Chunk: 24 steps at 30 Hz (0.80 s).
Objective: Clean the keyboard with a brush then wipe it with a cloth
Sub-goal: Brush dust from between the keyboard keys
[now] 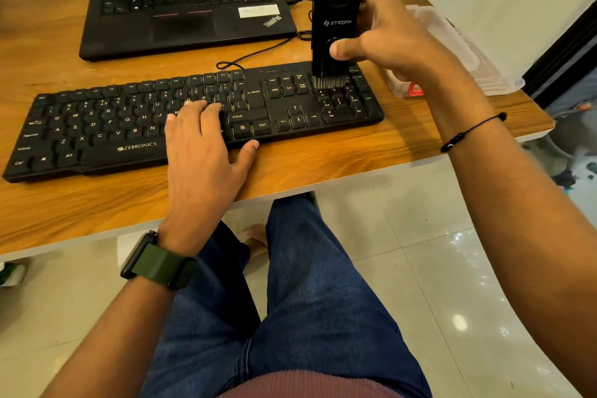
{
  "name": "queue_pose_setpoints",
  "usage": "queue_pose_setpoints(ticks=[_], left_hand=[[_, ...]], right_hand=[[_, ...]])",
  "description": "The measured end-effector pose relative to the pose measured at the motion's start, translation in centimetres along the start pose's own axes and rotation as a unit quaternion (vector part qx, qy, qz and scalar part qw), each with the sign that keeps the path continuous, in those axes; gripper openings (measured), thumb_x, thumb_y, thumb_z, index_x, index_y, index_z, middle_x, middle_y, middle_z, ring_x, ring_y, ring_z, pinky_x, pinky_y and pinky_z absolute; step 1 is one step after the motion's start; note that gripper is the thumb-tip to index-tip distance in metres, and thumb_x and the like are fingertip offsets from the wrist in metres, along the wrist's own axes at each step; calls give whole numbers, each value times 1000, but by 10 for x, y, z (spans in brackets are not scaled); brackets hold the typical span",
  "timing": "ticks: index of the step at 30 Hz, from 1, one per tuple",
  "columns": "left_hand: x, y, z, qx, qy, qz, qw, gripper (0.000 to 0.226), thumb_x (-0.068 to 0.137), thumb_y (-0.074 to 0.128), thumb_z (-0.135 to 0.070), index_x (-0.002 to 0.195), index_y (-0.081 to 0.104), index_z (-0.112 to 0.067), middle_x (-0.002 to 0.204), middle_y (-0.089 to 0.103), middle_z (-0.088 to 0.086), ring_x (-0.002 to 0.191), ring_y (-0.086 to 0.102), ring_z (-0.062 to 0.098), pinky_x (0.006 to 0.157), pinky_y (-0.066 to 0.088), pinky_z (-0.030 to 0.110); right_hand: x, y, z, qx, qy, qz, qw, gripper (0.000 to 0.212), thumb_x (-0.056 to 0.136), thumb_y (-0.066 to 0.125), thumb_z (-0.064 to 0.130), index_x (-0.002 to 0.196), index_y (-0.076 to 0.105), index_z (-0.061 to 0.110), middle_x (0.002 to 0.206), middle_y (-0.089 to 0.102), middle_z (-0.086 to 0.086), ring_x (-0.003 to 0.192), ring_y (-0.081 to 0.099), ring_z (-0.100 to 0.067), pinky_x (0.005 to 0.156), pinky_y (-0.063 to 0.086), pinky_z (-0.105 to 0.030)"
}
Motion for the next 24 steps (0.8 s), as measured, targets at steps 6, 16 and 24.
queue_pose_setpoints(ticks=[6,16,24], left_hand=[[0,2,1,5,5,-1,1000,65,82,64,-37,131,42,1,133,44,21,129,35,35,113,13,43],[0,2,1,2,1,1,1000,66,83,64,-37,132,41,1,135,43,20,130,34,34,113,12,42],[1,2,1,-1,-2,2,1000,66,82,65,-36,132,41,1,135,43,20,130,34,35,113,12,42]], right_hand=[[1,-5,-1,37,1,37,999,53,75,68,2,117,45,23,117,55,2,112,55,-21,69,55,-28],[11,-4,-8,15,-10,-81,997,57,73,70,9,122,43,19,121,55,1,116,53,-17,95,50,-39],[11,-20,-10,20,12,-44,999,62,72,70,5,127,43,17,124,55,-2,113,54,-21,86,55,-40]])
Point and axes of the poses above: each hand's wrist, its own x-axis towards the middle knuckle, its own y-axis out of the palm, z = x × y, the point moved 5 cm from there along x, towards the middle knuckle
